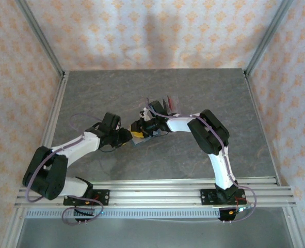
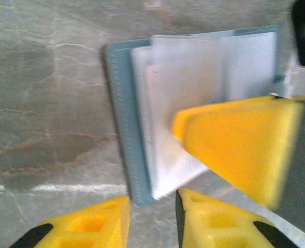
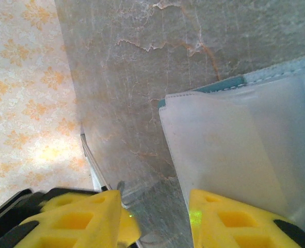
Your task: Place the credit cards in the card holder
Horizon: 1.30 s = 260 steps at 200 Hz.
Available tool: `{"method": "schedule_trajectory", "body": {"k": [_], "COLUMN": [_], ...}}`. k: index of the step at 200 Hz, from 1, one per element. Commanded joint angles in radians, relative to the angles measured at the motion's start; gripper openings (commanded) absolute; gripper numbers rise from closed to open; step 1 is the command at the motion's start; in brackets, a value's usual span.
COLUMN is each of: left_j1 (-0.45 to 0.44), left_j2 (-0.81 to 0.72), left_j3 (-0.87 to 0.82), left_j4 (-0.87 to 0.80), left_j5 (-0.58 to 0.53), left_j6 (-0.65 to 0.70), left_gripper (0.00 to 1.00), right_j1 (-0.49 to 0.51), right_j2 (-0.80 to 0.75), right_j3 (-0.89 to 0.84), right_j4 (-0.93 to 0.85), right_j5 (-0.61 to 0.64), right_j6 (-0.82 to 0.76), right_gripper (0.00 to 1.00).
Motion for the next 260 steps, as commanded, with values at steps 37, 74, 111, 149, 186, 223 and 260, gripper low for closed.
{"method": "schedule_trajectory", "body": {"k": [37, 74, 111, 149, 186, 223, 260], "left_j1": [-0.034, -0.075, -0.105, -0.142, -0.178, -0.193, -0.2], "left_j2": [0.048, 0.111, 0.162, 0.2, 0.243, 0.269, 0.299], "left_j3": [0.063, 0.101, 0.135, 0.183, 0.203, 0.195, 0.183], "left_j4": [-0.076, -0.07, -0.079, -0.137, -0.169, -0.173, -0.162], "left_j5": [-0.009, -0.012, -0.061, -0.169, -0.269, -0.347, -0.361], "left_j6": [0.055, 0.081, 0.082, 0.1, 0.097, 0.081, 0.08], "left_gripper": [0.25, 0.28, 0.27, 0.26, 0.23, 0.21, 0.2], "right_j1": [0.002, 0.002, 0.002, 0.0, -0.001, -0.002, -0.004], "right_j2": [0.05, 0.052, 0.052, 0.052, 0.055, 0.055, 0.053], "right_j3": [-0.001, 0.002, 0.003, 0.004, 0.006, 0.002, 0.0], "right_j4": [-0.03, -0.032, -0.027, -0.025, -0.018, -0.017, -0.009], "right_j5": [0.056, 0.054, 0.049, 0.046, 0.043, 0.038, 0.034], "right_j6": [0.001, 0.001, 0.005, 0.007, 0.014, 0.014, 0.015], "right_gripper": [0.4, 0.4, 0.4, 0.4, 0.4, 0.4, 0.4]}}
